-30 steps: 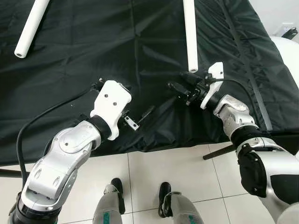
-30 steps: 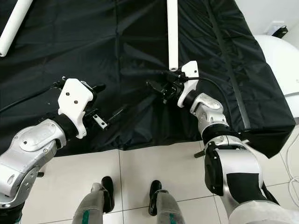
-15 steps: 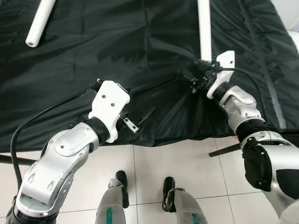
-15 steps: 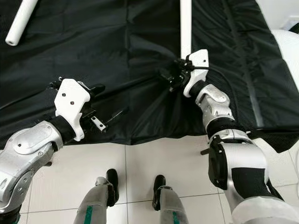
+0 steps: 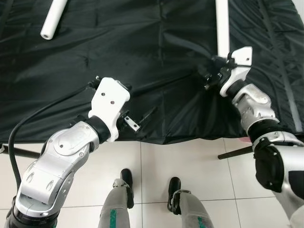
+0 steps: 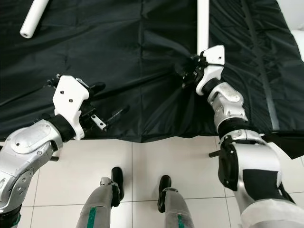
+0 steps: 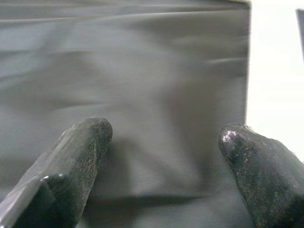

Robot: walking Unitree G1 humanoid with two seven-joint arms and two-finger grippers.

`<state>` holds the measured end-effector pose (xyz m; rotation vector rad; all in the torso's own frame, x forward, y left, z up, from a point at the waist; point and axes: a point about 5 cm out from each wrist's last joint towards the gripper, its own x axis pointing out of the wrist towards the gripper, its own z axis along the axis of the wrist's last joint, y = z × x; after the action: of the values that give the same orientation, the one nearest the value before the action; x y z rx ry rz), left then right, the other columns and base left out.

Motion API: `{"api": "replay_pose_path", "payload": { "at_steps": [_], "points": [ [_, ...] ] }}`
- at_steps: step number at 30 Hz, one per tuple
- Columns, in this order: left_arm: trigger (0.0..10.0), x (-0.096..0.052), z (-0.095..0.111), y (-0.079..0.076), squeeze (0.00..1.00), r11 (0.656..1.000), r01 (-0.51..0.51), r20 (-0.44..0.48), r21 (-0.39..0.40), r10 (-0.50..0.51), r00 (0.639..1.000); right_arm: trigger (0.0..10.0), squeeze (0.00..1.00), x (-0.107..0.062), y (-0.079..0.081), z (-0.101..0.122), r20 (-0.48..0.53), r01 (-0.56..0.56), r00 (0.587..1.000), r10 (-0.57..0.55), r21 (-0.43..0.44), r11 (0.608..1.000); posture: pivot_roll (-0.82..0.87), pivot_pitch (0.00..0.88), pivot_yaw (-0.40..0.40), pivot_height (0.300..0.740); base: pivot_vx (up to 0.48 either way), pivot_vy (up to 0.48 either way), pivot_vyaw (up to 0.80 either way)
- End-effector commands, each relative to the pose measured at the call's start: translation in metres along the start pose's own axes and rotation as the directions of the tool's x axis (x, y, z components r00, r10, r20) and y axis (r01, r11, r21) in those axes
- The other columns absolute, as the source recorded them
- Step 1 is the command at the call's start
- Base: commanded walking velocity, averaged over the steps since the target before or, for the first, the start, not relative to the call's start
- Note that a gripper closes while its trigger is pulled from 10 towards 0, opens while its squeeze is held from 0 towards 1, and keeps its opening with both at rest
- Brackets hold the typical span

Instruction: Building children table

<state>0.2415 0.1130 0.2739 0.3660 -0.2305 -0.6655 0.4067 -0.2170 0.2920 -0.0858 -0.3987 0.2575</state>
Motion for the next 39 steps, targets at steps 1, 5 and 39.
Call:
{"api": "replay_pose_path", "payload": {
  "at_steps": [1,5,39],
  "points": [
    [10.0,0.0,-0.002,-0.004,0.0,1.0,0.01,-0.006,-0.006,-0.01,1.0,10.0,0.0,-0.007,-0.015,-0.001,-0.005,0.086,0.996,-0.086,-0.023,0.996,0.09,0.501,-0.037,0.74,0.0,0.0,0.0],
    [10.0,0.002,-0.002,-0.003,0.0,1.0,0.011,-0.008,-0.005,-0.011,1.0,10.0,0.0,-0.006,-0.026,0.01,0.013,0.197,0.98,-0.196,-0.065,0.978,0.09,0.488,-0.031,0.74,0.0,0.0,0.0],
    [10.0,0.006,0.027,0.092,0.0,0.958,-0.285,0.185,0.04,0.273,0.944,10.0,0.0,0.002,0.018,0.077,0.484,-0.022,0.875,0.009,0.02,1.0,0.04,0.273,-0.038,0.74,0.0,0.0,0.0]
  ]
}}
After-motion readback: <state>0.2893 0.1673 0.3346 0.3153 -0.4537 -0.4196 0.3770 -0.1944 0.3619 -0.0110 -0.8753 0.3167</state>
